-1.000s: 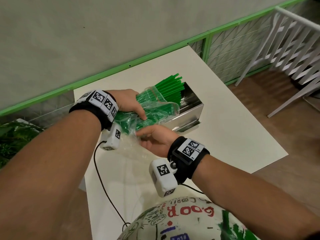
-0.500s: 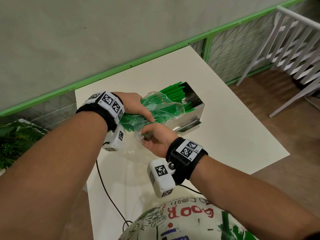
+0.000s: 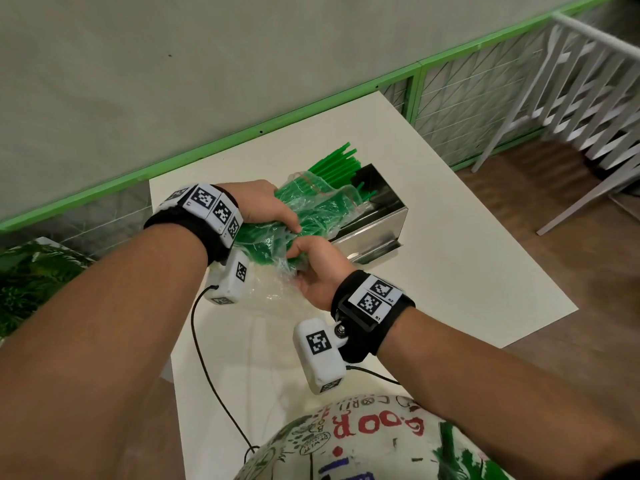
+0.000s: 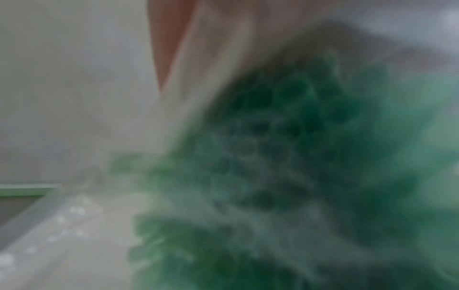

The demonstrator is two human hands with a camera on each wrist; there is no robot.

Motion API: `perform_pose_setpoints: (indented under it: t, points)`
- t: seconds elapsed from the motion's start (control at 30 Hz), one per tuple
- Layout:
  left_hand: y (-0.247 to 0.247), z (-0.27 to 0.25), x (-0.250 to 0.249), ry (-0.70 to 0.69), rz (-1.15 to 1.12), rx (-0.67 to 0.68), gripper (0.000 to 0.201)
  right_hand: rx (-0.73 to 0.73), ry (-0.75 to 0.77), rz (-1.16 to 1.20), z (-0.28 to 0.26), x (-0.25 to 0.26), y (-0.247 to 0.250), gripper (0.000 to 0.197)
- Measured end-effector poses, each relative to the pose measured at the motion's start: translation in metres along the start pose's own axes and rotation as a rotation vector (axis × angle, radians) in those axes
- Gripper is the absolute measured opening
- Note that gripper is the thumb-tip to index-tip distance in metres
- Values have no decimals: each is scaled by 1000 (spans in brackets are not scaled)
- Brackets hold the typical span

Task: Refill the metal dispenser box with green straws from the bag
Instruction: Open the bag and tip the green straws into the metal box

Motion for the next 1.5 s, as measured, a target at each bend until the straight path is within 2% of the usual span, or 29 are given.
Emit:
perform_pose_setpoints:
  t: [0.07, 0.17, 0.27, 0.33, 0.43, 0.5, 0.57, 0.7, 0.77, 0.87, 0.93, 1.1, 1.17, 1.27, 1.37, 1.43, 1.5]
  points:
    - [0, 0, 4, 4, -12, 24, 74, 22, 9, -11, 1, 1, 4, 46]
    - [-4, 1, 10, -8, -23, 96, 90, 128, -10, 39, -3, -1, 3, 44]
    - [-8, 0, 11, -29, -38, 155, 84, 172, -35, 78, -3, -4, -2, 41]
    - [-7, -1, 10, -32, -43, 140, 81, 195, -32, 102, -1, -4, -4, 44]
    - [-3, -1, 8, -36, -50, 113, 92, 203, -36, 106, 2, -4, -4, 45]
    - [-2, -1, 7, -38, -59, 111, 93, 202, -53, 98, 2, -4, -2, 36]
    - [-1, 1, 5, -47, -57, 109, 88, 194, -54, 65, 2, -5, -1, 28]
    - [-2, 0, 2, -53, -72, 105, 55, 191, -55, -14, 1, -5, 1, 21]
    - [-3, 0, 2, -53, -61, 112, 65, 205, -53, -14, 0, -4, -1, 21]
    - [-2, 3, 4, -58, -34, 100, 91, 228, -72, 53, 1, -8, -4, 41]
    - [-3, 3, 5, -59, -45, 120, 94, 217, -99, 80, 3, -11, -5, 44]
    - [-3, 3, 6, -46, -18, 104, 95, 226, -94, 111, 4, -8, -4, 21]
    - [-3, 3, 6, -35, -1, 82, 96, 209, -66, 161, 1, -7, -4, 31]
    - [0, 4, 7, -33, 51, 18, 88, 171, -56, 282, -1, -9, -4, 58]
    - [7, 4, 7, -39, 47, -14, 69, 162, -49, 328, 1, -12, -3, 58]
    - [9, 1, 4, -45, 38, -9, 71, 174, -52, 337, 1, -13, -2, 61]
    - [10, -2, 2, -45, 31, 15, 84, 187, -34, 324, 1, -12, -3, 59]
Point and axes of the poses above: each hand's wrist, its own z-axis towards the middle knuckle, its own y-axis out of the back of the hand, x = y × z, the point moved 3 cm from there along z, towards the middle knuckle, and after that the axes turned 6 degrees about y, right-handed, at the moved point
